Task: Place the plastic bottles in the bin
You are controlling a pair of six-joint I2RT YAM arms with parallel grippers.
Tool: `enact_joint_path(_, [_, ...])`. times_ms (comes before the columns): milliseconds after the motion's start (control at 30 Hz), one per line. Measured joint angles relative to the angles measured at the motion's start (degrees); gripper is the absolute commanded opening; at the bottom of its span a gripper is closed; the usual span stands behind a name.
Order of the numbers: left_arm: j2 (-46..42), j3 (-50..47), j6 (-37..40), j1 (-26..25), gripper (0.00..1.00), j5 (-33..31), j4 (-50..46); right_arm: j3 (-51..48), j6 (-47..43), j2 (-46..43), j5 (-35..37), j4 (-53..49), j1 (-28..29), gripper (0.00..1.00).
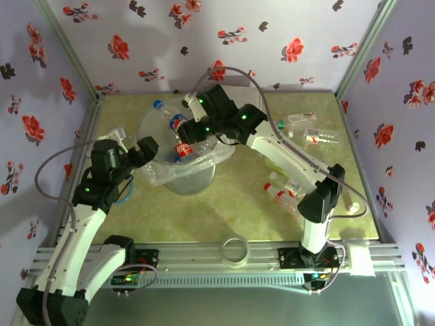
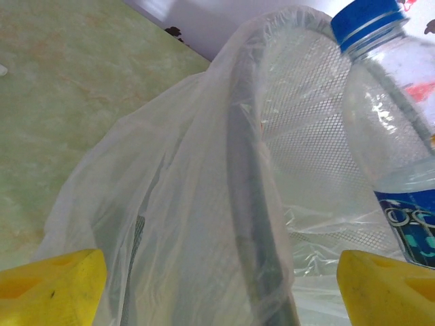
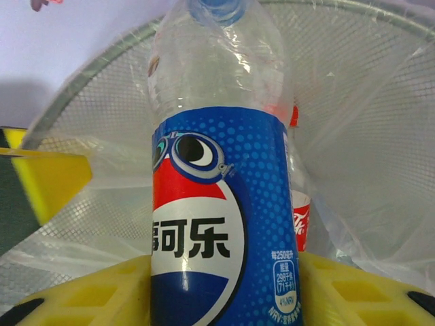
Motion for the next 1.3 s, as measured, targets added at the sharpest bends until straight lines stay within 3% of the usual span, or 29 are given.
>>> enact_joint_path(167, [0.0,0.1,0.3,0.1,0.89,0.0,0.0,-0.3,-1.1,0.0,1.3,-0.5,0.0,0.85])
enact_joint_path(367, [0.0,0.3,0.4,0.2,0.89,0.0,-0.3,0.5,-2.3,-0.3,3.8,-1.7,0.0,0.86])
enact_joint_path(500, [0.0,0.3,0.4,0.3,0.89,0.0,-0.3,1.5,-3.0,-1.1,5.2,-1.8,0.0,0.8])
enact_joint_path(667, [0.0,0.3,0.4,0.3,0.89,0.0,-0.3,3.9,-3.3,-1.2,5.4,-1.8,0.0,0.6])
enact_joint_path(867, [0.1,0.3,0.3,0.3,0.89,0.0,-0.1,10.5,-2.6,4.0,4.8,-1.9,0.0,0.45])
enact_joint_path(1100, [0.6,0.3,0.1,0.4,0.88,0.5,0.5,10.7,-1.5,14.6,3.6,-2.3,1.2,0.38])
enact_joint_path(1300, [0.9,0.3,0.1,0.4,0.88,0.5,0.8,1.1,-0.3,15.7,2.8,-1.6,3.4,0.37])
